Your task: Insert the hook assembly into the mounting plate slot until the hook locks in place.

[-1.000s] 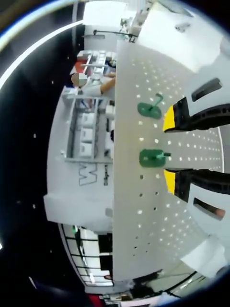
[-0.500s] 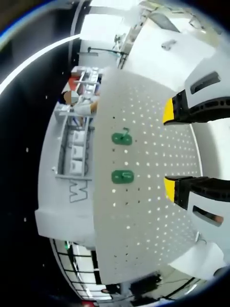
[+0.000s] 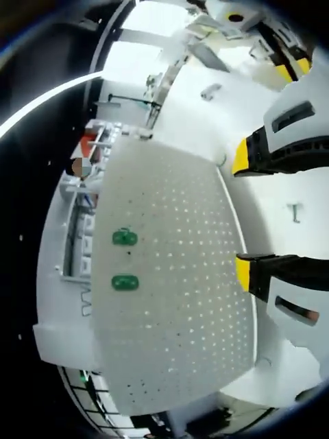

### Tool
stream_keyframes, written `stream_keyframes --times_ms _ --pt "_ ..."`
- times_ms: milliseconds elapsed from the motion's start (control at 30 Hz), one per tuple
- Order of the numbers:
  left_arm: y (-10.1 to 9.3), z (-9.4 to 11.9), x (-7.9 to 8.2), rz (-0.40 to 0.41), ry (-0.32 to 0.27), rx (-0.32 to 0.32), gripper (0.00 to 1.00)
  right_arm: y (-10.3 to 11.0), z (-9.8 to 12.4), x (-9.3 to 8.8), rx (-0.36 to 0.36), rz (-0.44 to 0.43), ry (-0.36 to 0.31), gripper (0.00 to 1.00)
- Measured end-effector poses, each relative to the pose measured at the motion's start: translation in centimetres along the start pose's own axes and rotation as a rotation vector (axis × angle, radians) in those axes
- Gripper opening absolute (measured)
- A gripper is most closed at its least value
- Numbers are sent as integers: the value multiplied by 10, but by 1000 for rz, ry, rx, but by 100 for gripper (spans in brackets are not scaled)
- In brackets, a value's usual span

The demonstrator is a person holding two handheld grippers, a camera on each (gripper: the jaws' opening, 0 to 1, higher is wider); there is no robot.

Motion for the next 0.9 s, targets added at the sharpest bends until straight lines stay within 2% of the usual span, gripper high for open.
stream_keyframes --times_ms 200,433,767,900 --pt "-14 28 -28 -19 59 -64 51 13 -4 1 2 -1 3 17" --pt "-13 57 -70 43 149 -103 58 24 -9 -1 6 -2 9 17" --pt "4 86 -94 84 188 -77 63 41 -20 -5 26 13 30 18" --pt "4 96 -101 99 189 -90 65 45 -25 -4 32 25 37 18"
Point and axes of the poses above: the point that each gripper's makers call its tool centre point, and the gripper's own axes: z roughly backward along the fingers, y roughly to its left, x roughly out of its top, the point moved 4 cm from there along z, roughly backward along the fingers
